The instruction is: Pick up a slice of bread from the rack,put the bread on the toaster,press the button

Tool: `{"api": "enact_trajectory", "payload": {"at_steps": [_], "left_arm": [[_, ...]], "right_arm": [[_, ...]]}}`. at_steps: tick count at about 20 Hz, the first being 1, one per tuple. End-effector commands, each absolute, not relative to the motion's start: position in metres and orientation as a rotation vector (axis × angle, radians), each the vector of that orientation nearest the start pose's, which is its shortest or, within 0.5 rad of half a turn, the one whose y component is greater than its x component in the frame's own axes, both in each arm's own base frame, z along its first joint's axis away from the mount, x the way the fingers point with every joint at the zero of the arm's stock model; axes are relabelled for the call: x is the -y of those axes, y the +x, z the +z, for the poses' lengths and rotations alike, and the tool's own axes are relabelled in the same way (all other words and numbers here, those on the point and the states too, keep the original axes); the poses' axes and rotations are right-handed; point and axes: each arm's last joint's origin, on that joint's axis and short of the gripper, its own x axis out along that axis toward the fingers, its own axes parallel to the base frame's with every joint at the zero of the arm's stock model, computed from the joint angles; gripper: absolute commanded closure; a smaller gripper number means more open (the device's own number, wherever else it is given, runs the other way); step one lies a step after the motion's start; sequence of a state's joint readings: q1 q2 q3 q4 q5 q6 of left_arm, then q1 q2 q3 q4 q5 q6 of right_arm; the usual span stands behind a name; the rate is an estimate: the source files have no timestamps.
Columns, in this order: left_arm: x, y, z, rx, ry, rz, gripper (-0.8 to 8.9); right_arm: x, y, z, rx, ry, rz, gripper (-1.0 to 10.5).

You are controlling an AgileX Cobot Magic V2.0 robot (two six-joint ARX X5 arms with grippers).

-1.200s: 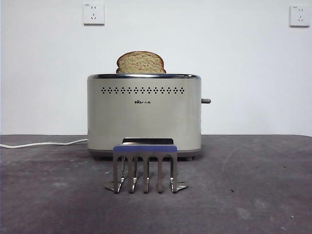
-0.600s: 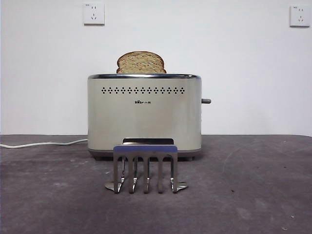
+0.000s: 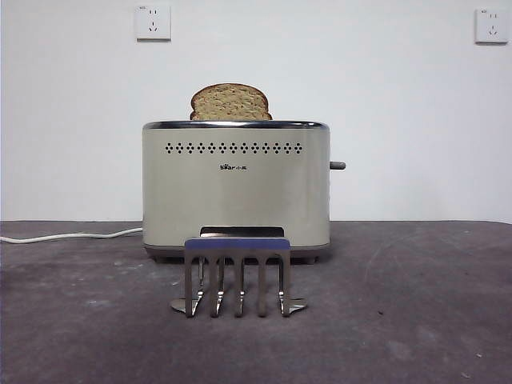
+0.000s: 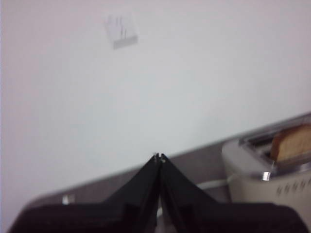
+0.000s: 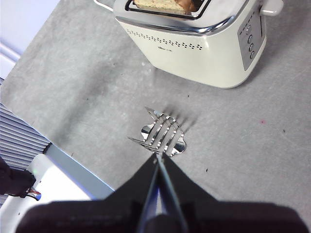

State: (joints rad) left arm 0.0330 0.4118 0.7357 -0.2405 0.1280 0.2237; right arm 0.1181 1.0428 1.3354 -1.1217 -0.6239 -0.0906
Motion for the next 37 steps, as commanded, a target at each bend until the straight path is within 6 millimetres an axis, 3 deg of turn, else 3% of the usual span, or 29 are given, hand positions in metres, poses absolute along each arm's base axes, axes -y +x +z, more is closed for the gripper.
{"api": "enact_trajectory", "payload": {"at_steps": [1,5,8,17,24,37], "left_arm": [[-0.001,0.092,0.311,0.055,0.213,-0.054,8.17],[-0.003,0.096,0.25,-0.013,0.208,-0.048,8.17],[-0.003,0.097,0.216,-0.064,0.203,-0.052,8.17],[-0.002,0.096,0.154,-0.131,0.18,-0.063,8.17],[-0.002,0.096,0.148,-0.179,-0.001,-0.052,8.17],[-0.003,0.096,0.148,-0.179,0.0,-0.047,8.17]], "right_arm": [[-0.037,0.164,0.391,-0.787,0.123,0.735,9.5],[-0.037,0.164,0.391,-0.787,0.123,0.735,9.5],[-0.037,0.164,0.391,-0.787,0.123,0.735,9.5],[-0.037,0.164,0.391,-0.787,0.123,0.735,9.5],[-0.037,0.164,0.391,-0.786,0.122,0.735,9.5],[-0.037,0.164,0.391,-0.786,0.122,0.735,9.5]]}}
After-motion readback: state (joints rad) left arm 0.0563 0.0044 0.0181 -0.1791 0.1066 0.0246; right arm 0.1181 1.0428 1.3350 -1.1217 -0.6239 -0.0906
